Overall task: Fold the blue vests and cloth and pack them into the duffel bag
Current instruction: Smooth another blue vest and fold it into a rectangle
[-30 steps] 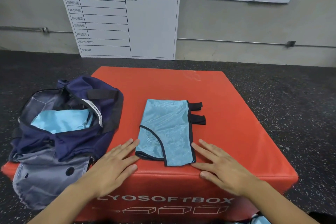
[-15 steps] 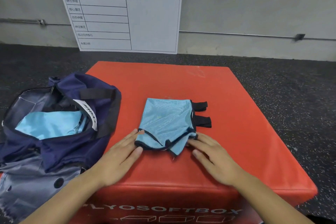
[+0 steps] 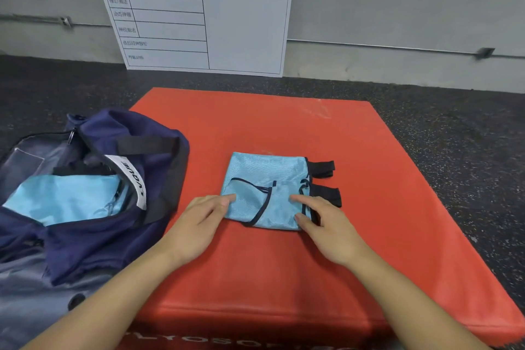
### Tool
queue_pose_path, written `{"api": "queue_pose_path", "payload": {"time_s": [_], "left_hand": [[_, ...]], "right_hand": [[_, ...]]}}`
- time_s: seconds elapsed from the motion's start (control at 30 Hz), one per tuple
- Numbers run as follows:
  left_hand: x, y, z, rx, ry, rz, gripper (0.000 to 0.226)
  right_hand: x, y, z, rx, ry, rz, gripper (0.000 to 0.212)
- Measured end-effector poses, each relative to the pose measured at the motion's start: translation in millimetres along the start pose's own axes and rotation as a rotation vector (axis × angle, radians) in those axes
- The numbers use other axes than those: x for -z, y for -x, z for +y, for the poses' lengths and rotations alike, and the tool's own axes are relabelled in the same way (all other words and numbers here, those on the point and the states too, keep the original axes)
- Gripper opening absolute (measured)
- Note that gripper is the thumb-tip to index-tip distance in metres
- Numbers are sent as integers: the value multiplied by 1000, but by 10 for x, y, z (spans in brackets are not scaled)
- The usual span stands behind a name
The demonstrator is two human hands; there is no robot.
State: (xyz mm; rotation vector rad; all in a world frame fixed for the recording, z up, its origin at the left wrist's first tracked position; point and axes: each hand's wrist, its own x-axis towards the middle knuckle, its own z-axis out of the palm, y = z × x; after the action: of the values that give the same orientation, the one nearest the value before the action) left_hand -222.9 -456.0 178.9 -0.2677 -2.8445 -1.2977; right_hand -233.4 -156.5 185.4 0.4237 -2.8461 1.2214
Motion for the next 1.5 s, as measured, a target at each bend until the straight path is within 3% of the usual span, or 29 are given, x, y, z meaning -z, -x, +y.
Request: {"api": "queue_pose_path", "payload": {"time_s": [0.13,0.3,0.43,0.53,0.8,0.93,1.1,1.17,1.2,1.37,1.5], "left_hand": [[-40,-65,-29,-19,5,4,74],[-99,-86,26,22,39,-9,48],[-125,-52,-23,-6,24,-16,58],[-116,4,4,-37,24,-27,47],[-102,167,-109,-28,-97,-62,56],[-93,337,21,-34,-136,-72,74],[-119,596,183,-58,-106,-92,39],[-134,691,220,-56,-108,-95,36],[-137,739,238,-59,-121,-98,40],[-134,880,181,-31,-131,-111,103],[-69,959,238,6,-96,-101,116]], "right_hand": [[-17,-35,-83,47,-53,56,45],[-33,-41,-64,50,-13,21,53],[21,-59,-15,-11,49,11,52],[43,-26,-36,-15,63,-66,52],[133,214,-65,23,73,-208,52],[187,368,-62,22,69,-248,51],[242,612,-101,26,61,-310,49],[259,713,-107,18,64,-327,48],[261,758,-108,13,66,-330,48],[262,908,-133,-72,49,-200,57],[251,961,-196,-132,48,-111,63]]}}
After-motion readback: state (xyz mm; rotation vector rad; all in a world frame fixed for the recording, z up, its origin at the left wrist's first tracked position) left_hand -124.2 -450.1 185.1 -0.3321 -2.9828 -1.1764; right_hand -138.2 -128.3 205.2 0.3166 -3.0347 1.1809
